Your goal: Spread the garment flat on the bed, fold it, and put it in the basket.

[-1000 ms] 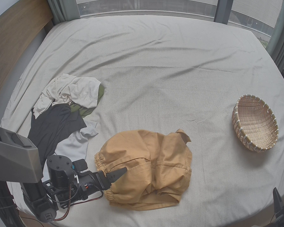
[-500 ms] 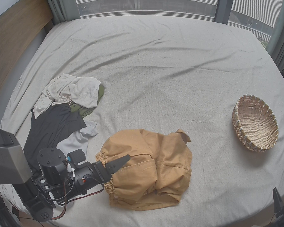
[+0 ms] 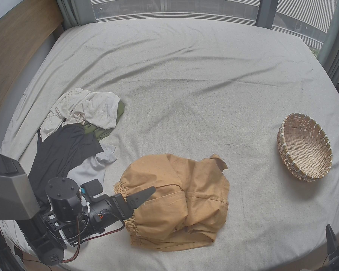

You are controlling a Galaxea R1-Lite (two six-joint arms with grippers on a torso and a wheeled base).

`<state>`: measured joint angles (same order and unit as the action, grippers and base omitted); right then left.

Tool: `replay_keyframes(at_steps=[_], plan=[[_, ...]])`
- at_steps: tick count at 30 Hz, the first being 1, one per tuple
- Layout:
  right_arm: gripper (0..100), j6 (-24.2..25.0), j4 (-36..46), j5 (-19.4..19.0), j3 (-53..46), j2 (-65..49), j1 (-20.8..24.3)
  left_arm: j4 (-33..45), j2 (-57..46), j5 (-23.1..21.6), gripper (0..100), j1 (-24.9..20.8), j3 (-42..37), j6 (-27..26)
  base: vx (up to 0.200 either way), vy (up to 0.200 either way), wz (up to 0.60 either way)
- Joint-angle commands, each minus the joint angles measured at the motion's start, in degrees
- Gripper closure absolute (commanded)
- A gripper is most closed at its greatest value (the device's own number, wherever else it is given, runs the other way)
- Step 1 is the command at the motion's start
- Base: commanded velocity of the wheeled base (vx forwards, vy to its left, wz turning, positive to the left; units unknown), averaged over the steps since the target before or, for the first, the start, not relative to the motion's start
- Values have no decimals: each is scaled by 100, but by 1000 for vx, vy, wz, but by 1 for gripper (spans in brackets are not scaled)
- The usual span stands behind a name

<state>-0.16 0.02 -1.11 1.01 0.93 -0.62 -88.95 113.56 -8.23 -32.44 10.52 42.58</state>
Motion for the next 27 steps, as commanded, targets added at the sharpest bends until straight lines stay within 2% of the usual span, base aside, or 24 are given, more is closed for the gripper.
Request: replay_keyframes(at_steps=[1, 10, 15, 18, 27], plan=[[0, -2, 6, -3, -92, -57, 1, -8, 97, 23, 100, 1, -24, -13, 0, 0, 0], [0, -2, -2, -12, -92, -75, 9, -8, 44, -3, 100, 10, -76, -22, 0, 0, 0], [0, -11, -2, -3, -92, -66, 9, -8, -167, -3, 100, 344, 170, -13, 0, 0, 0], [0, -204, -11, -38, -92, -57, -8, -8, -290, -12, 100, 502, 372, -4, 0, 0, 0], [0, -221, -20, -38, -92, -75, -8, -8, -756, -21, 100, 475, 460, -101, 0, 0, 0]])
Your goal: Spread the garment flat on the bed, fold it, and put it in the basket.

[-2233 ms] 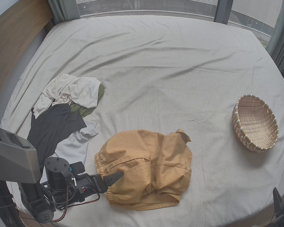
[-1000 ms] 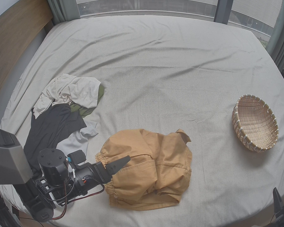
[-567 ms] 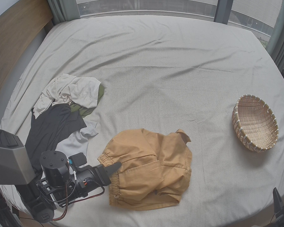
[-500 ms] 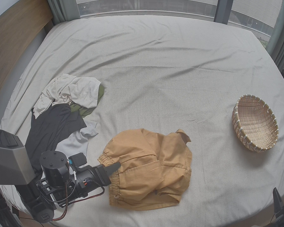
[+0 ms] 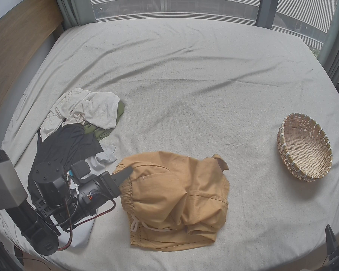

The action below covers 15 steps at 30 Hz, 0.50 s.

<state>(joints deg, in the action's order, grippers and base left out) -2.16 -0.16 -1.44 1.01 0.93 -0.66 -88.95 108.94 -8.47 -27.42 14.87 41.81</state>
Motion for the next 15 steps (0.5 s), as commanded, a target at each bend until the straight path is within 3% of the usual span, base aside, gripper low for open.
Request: replay_keyframes(at_steps=[1, 9, 15], plan=[[0, -30, -2, -6, -92, -75, -4, -8, -373, 3, 100, -27, 16, -59, 0, 0, 0], [0, -39, -2, -41, -92, -57, -13, -8, -452, -32, 100, -27, -55, -358, 0, 0, 0], [0, -48, -11, -50, -92, -75, -13, 1, -399, -436, 100, 237, -46, -358, 0, 0, 0]])
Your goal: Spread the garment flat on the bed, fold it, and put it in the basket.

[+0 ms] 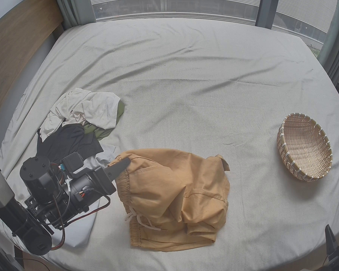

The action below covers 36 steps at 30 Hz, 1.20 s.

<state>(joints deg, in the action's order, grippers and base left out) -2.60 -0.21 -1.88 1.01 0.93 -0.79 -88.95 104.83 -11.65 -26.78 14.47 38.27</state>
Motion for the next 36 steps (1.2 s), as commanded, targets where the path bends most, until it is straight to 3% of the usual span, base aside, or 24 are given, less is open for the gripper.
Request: replay_keyframes(at_steps=[1, 7, 13, 15, 17, 19, 22, 25, 26, 27, 31, 36], plan=[[0, -4, -6, -6, -92, -75, 0, 1, 11, -118, 100, 173, -6, -3, 0, 0, 0], [0, 5, -23, -50, -92, -66, 0, -8, 187, -364, 100, 569, 3, -21, 0, 0, 0], [0, 5, -23, -85, -101, -84, 0, -8, 178, -399, 100, 613, -23, -30, 0, 0, 0], [0, -22, -568, -85, 127, -93, 0, -8, 205, -399, 100, 613, 3, -30, 0, 0, 0], [0, -22, -1693, -14, 1384, 839, -114, -8, 214, -408, 100, 613, -6, -12, 0, 0, 0], [0, 22, -1693, -14, 1709, 1700, -26, 1, 258, -408, 100, 604, 30, -12, 0, 0, 0], [0, 391, -1535, -32, 1674, 2069, 642, -8, 345, -399, 100, 534, 30, -65, 0, 0, 0], [0, 1244, -1280, -287, 1745, 2790, 1020, -8, 354, -399, 100, 543, 21, -74, 0, 0, 0], [0, 1244, -1280, -287, 1745, 2790, 1020, -8, 354, -399, 100, 543, 21, -74, 0, 0, 0], [0, 1754, -1271, -682, 1868, 3353, 1248, -8, 354, -399, 100, 534, 30, -74, 0, 0, 0], [0, 1833, -1342, -779, 1938, 3827, 1283, -8, 345, -390, 100, 516, 3, -82, 0, 0, 0], [0, 1868, -1333, -1210, 2210, 4513, 1275, -8, 354, -390, 100, 516, 3, -74, 0, 0, 0]])
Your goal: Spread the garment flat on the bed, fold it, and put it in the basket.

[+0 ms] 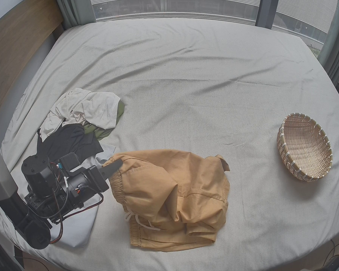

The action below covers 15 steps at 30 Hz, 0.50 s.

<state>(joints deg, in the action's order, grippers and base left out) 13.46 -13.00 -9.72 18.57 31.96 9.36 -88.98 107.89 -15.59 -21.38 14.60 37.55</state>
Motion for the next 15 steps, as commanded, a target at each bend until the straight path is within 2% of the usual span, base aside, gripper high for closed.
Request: replay_keyframes(at_steps=[1, 5, 11, 15], plan=[[0, 280, -89, -531, 464, 1594, 259, -5, 48, 4, 100, -24, -10, -2, 0, 0, 0], [0, 456, -212, -654, 499, 2156, 285, -5, 39, 4, 100, 2, -1, -2, 0, 0, 0], [0, 1071, -1056, -927, 411, 3079, 347, -5, 39, 4, 100, 11, -10, -2, 0, 0, 0], [0, 1141, -1328, -980, 385, 3439, 391, -5, 31, -5, 100, 20, -1, -11, 0, 0, 0]])
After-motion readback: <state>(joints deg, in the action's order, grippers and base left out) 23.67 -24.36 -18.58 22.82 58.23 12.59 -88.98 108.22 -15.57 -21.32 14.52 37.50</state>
